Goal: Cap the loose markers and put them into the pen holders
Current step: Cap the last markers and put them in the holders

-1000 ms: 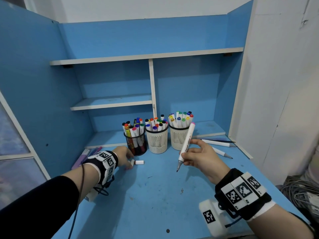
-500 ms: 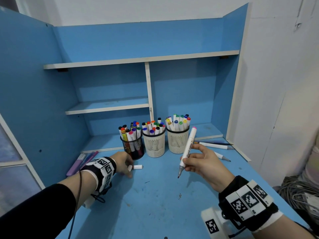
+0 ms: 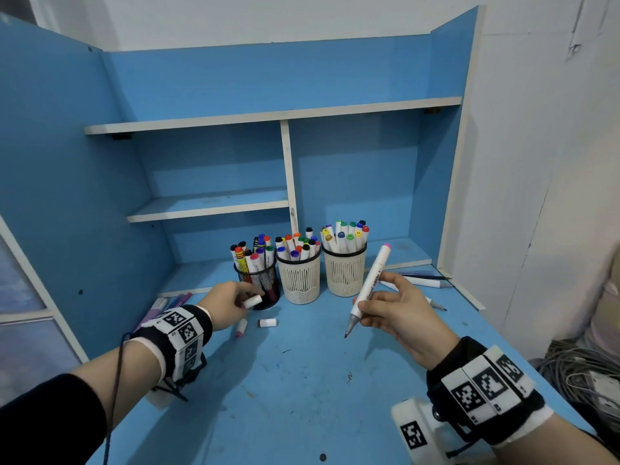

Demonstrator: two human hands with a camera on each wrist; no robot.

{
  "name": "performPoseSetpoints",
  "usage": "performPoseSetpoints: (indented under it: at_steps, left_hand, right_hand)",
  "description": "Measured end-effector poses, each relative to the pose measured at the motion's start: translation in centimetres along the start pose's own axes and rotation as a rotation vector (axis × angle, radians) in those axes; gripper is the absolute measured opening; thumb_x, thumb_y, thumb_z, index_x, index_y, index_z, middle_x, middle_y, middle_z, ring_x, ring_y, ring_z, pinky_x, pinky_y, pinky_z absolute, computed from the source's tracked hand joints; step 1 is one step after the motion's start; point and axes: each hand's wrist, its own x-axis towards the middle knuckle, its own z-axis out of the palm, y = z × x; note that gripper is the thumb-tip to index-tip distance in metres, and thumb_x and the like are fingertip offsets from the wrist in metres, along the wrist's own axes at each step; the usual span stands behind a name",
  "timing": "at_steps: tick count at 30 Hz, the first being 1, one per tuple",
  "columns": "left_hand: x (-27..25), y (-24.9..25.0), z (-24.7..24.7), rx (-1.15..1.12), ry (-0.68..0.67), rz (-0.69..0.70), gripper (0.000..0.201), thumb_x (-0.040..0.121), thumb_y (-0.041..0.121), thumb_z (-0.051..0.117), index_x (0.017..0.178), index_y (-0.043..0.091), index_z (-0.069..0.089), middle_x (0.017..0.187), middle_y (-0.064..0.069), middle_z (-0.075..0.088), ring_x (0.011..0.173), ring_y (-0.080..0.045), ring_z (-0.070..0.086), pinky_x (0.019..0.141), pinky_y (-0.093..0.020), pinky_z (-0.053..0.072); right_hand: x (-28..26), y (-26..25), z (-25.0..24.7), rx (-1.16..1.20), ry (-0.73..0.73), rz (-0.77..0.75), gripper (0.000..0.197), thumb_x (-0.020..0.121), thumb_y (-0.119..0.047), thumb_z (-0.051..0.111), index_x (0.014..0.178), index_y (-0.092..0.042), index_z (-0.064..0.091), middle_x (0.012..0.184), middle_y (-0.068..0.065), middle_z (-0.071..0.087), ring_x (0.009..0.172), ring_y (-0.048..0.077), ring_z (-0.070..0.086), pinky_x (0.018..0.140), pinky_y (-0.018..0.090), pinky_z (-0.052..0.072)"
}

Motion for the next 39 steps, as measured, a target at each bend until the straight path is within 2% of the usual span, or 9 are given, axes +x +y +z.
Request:
performPoseSetpoints:
  at_steps: [4,7,11,13,16,24,31,36,39]
  left_hand:
    - [-1.9,2.2,-0.9,-0.096,0.039,0.102,0.043,0.082,-0.002,0.055,0.112,0.025,0.067,0.1,0.005,0.068,0.086,-0.011,0.059,0.068,-0.007,0.042]
    - [-3.6,4.4,-1.2,-0.187,0.062,0.173,0.035,0.085,0.008,0.059,0.106,0.035,0.067,0.094,0.007,0.07,0.074,-0.018,0.067,0.061,-0.024,0.055]
    - [-5.9,7.8,-1.2,-0.338,0.106,0.267,0.033,0.083,0.008,0.068,0.11,0.026,0.066,0.078,0.011,0.066,0.058,0.004,0.058,0.055,-0.011,0.048]
    - [-6.8,8.9,-1.2,-0.376,0.143,0.298,0.032,0.079,0.013,0.073,0.106,0.03,0.066,0.083,0.006,0.07,0.066,-0.001,0.06,0.064,-0.019,0.052]
    - [-7.6,9.9,-1.4,-0.397,0.175,0.305,0.025,0.077,0.018,0.075,0.098,0.031,0.068,0.083,0.007,0.071,0.068,0.002,0.058,0.064,-0.015,0.048]
    - [-8.2,11.7,-2.1,-0.508,0.211,0.311,0.025,0.077,0.014,0.075,0.098,0.028,0.073,0.075,0.017,0.07,0.065,0.003,0.059,0.067,-0.026,0.054]
    - [-8.1,12.6,-2.0,-0.498,0.363,0.366,0.03,0.076,0.007,0.075,0.102,0.022,0.074,0.082,0.011,0.07,0.075,-0.011,0.064,0.071,-0.022,0.054]
    - [-7.6,12.8,-1.6,-0.458,0.472,0.422,0.03,0.075,0.007,0.076,0.103,0.017,0.074,0.078,0.004,0.069,0.073,-0.006,0.056,0.065,-0.006,0.041]
    - [-7.2,12.9,-1.7,-0.384,0.504,0.467,0.03,0.073,0.008,0.078,0.102,0.015,0.074,0.075,0.013,0.066,0.072,-0.006,0.057,0.064,-0.004,0.041]
  right_hand:
    - [-0.1,-0.2,0.6,0.045,0.034,-0.033,0.079,0.08,0.015,0.061,0.141,-0.02,0.024,0.093,0.026,0.064,0.065,0.025,0.064,0.06,0.029,0.057]
    - [-0.4,-0.3,1.2,0.09,0.055,-0.078,0.099,0.079,0.016,0.061,0.146,-0.035,0.008,0.092,0.025,0.066,0.067,0.026,0.066,0.061,0.031,0.057]
    - [-0.7,-0.5,2.1,0.222,0.116,-0.159,0.11,0.078,0.018,0.061,0.144,-0.044,-0.001,0.091,0.027,0.062,0.066,0.027,0.065,0.06,0.028,0.057]
    - [-1.1,-0.7,2.4,0.278,0.142,-0.207,0.108,0.079,0.018,0.061,0.143,-0.046,0.001,0.089,0.026,0.061,0.065,0.025,0.065,0.059,0.027,0.057]
    - [-1.6,-1.0,2.7,0.343,0.169,-0.269,0.103,0.079,0.017,0.061,0.14,-0.044,0.006,0.082,0.021,0.059,0.062,0.022,0.064,0.06,0.027,0.057]
    - [-2.3,-1.2,3.2,0.325,0.168,-0.342,0.097,0.076,0.015,0.066,0.136,-0.041,0.015,0.078,0.016,0.06,0.064,0.022,0.062,0.068,0.031,0.056]
    - [-2.3,-1.5,3.3,0.313,0.276,-0.416,0.073,0.075,0.011,0.07,0.117,-0.022,0.021,0.082,0.019,0.063,0.055,0.018,0.063,0.062,0.023,0.055]
    - [-2.3,-1.7,3.8,0.342,0.354,-0.452,0.074,0.072,0.012,0.072,0.116,-0.018,0.021,0.083,0.025,0.062,0.048,0.016,0.06,0.057,0.02,0.053]
    - [-2.1,-1.1,4.4,0.359,0.428,-0.466,0.073,0.071,0.011,0.074,0.113,-0.019,0.022,0.079,0.022,0.062,0.047,0.016,0.059,0.057,0.021,0.053]
